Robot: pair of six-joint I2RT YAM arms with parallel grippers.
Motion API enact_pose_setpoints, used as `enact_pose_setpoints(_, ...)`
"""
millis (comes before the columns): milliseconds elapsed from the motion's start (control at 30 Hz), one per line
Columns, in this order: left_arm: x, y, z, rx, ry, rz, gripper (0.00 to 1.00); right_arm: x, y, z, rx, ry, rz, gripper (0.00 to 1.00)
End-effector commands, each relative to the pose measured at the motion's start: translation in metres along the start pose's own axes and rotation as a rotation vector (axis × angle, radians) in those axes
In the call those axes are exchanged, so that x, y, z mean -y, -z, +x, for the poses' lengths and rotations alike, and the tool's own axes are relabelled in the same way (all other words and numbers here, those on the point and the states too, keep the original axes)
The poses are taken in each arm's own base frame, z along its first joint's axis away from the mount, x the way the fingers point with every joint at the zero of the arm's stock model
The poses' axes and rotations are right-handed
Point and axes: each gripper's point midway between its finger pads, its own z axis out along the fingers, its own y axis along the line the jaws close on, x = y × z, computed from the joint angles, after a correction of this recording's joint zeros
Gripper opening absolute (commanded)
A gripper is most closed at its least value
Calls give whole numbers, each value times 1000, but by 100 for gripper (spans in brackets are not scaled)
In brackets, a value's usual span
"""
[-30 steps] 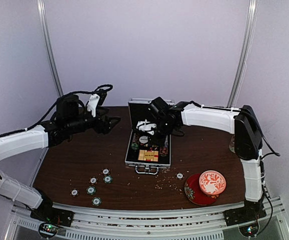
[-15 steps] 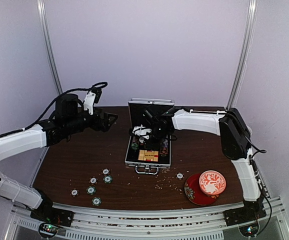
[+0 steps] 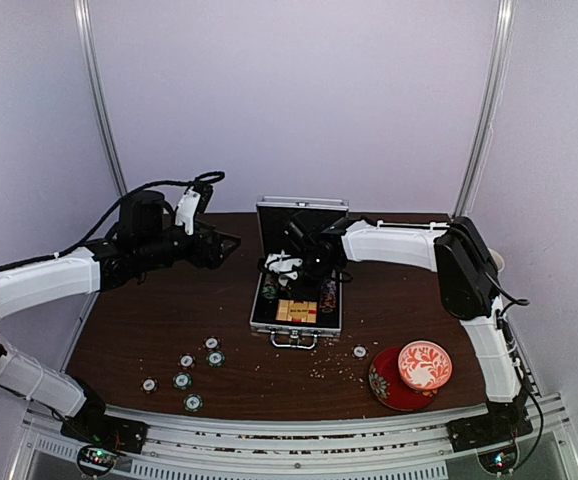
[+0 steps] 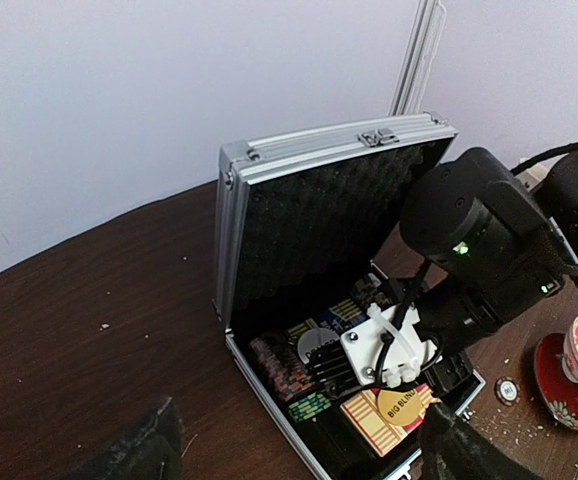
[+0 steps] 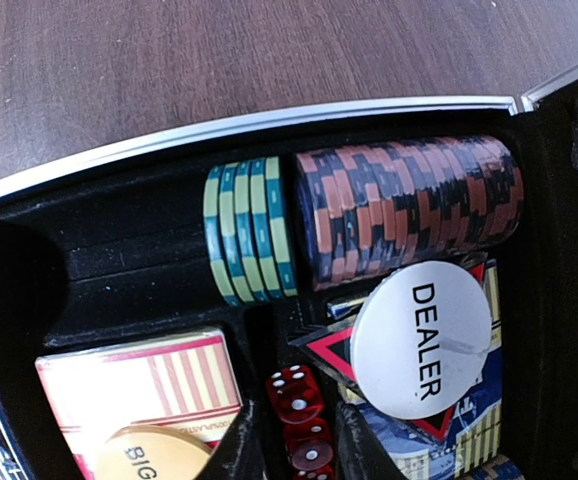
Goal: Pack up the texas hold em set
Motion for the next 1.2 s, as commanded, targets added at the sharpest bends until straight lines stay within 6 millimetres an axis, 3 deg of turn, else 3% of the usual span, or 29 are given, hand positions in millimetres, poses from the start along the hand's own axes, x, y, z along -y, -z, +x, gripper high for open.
enact_pose_setpoints(0,5,1,-19,48,-17,26,83,6,2,-9,22,-12,24,29)
enact_pose_setpoints(233,-1,-2,-16,28,-29,-3,81,6,27,-15,36,-28,18,30)
enact_pose_setpoints(367,-10,-10,-8,-28,-45,-43,78,6,61,-17,72,-34,35,31)
enact_pose_setpoints(600,-33,-19,13,-168,-108,-157,72,-12,104,-1,116,-38,15,32)
enact_pose_setpoints(700,-35,-19,17,-220,-78,-175,71,-27,115,16,120,-39,-9,33)
enact_pose_setpoints(867,-35,-7,57,-358,26,-183,68,-46,132,46,150,-41,-21,33)
enact_pose_setpoints(1000,-31,13,97,-515,90,-204,66,-59,143,64,199,-46,-43,33)
enact_pose_setpoints(1167,-23,35,134,-674,129,-213,65,-70,153,86,258,-67,-66,34)
